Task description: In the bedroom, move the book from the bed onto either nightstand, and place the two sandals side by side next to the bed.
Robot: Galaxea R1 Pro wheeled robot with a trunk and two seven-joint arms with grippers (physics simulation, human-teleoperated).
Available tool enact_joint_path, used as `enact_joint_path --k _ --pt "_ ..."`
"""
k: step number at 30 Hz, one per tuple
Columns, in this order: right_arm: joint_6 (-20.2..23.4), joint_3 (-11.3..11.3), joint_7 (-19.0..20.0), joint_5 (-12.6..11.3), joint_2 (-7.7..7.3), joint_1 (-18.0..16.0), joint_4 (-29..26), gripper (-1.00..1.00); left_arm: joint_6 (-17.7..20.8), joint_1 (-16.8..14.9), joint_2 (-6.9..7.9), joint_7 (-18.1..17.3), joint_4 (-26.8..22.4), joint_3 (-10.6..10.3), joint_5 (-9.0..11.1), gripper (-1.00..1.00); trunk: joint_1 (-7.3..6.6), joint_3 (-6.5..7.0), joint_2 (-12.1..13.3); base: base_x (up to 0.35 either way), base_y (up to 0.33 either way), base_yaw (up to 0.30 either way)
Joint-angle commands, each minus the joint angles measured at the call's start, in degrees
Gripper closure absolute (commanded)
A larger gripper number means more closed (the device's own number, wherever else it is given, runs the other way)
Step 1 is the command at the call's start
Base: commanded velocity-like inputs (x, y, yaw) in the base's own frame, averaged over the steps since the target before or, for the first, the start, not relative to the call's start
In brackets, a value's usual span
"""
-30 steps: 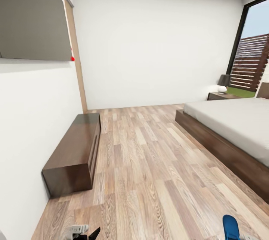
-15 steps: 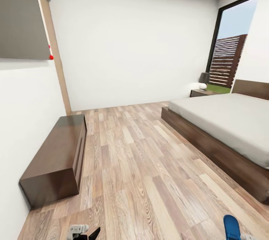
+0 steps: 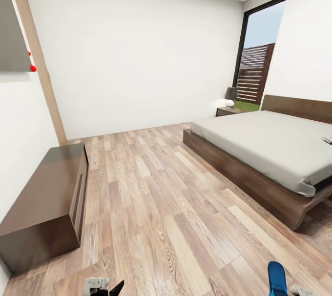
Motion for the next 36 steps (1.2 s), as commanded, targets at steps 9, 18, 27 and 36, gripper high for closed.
enact_joint_path --k 9,18,27,36 --pt "-0.4 0.4 1.3 -0.6 0.3 -0.1 0.1 1.0 0.0 0.0 -0.24 -0.2 0.0 0.0 0.2 -1.0 -0.01 -0.5 0.0 0.0 0.0 -0.202" --pt "-0.6 0.5 1.0 -0.5 0.4 -0.1 0.3 1.0 -0.1 0.0 -0.43 -0.2 0.0 0.1 0.2 -1.0 -0.01 -0.85 0.0 0.0 0.0 -0.224" --pt "-0.7 0.5 1.0 -0.5 0.4 -0.1 0.5 1.0 -0.1 0.0 -0.44 -0.2 0.0 0.1 0.2 -1.0 -0.01 -1.13 0.0 0.0 0.0 -0.258" --pt "-0.7 0.6 0.9 -0.5 0.4 -0.1 0.7 1.0 -0.1 0.0 -0.44 -0.3 0.0 0.1 0.2 -1.0 -0.01 -1.39 0.0 0.0 0.0 -0.26"
